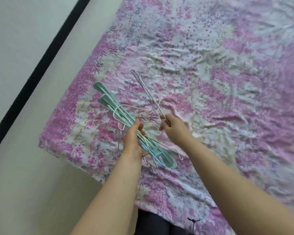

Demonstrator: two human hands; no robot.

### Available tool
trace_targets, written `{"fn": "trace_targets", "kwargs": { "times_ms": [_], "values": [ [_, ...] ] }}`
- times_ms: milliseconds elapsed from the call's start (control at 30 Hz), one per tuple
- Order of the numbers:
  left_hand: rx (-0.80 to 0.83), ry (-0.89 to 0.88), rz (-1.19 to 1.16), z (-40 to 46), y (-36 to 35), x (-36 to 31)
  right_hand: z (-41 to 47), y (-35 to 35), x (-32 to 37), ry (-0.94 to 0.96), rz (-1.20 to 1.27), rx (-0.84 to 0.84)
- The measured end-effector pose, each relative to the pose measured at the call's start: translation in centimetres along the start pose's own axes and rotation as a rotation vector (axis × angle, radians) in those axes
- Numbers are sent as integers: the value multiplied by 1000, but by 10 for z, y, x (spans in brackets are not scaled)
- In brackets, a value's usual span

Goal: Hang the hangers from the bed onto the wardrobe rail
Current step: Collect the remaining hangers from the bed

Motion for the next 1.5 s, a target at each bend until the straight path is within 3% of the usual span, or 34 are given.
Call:
{"fn": "trace_targets", "kwargs": {
  "times_ms": [167, 267, 733, 933, 1167, 1333, 1500],
  "values": [
    [185, -1, -69, -61, 30, 25, -95, -25, 61, 168, -157, 105],
    [243, 8, -228, -90, 62, 42, -147, -38, 81, 288, -278, 163],
    [17, -185, -466, -213, 276, 166, -388, -121, 88, 449, -467, 500],
    [-118, -262, -745, -250, 368, 221, -471, -164, 96, 642, -669, 608],
    [-183, -279, -1121, -288, 487, 320, -581, -214, 68, 683, -801, 661],
    [-262, -354, -1350, -341, 572, 409, -683, -239, 18, 356, -889, 1059],
    [-336, -354, -1499, -392, 631, 509, -766, -267, 6, 560, -1001, 1125]
  ]
}}
Point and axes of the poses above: each hand's wrist, its own z-axis towards the middle knuckle, its own y-axis out of the back of the hand, x = y × z, the point moved 9 cm from there along z, towards the middle knuckle, and after that the axes turned 8 degrees about -x, right-handed, at the moved point
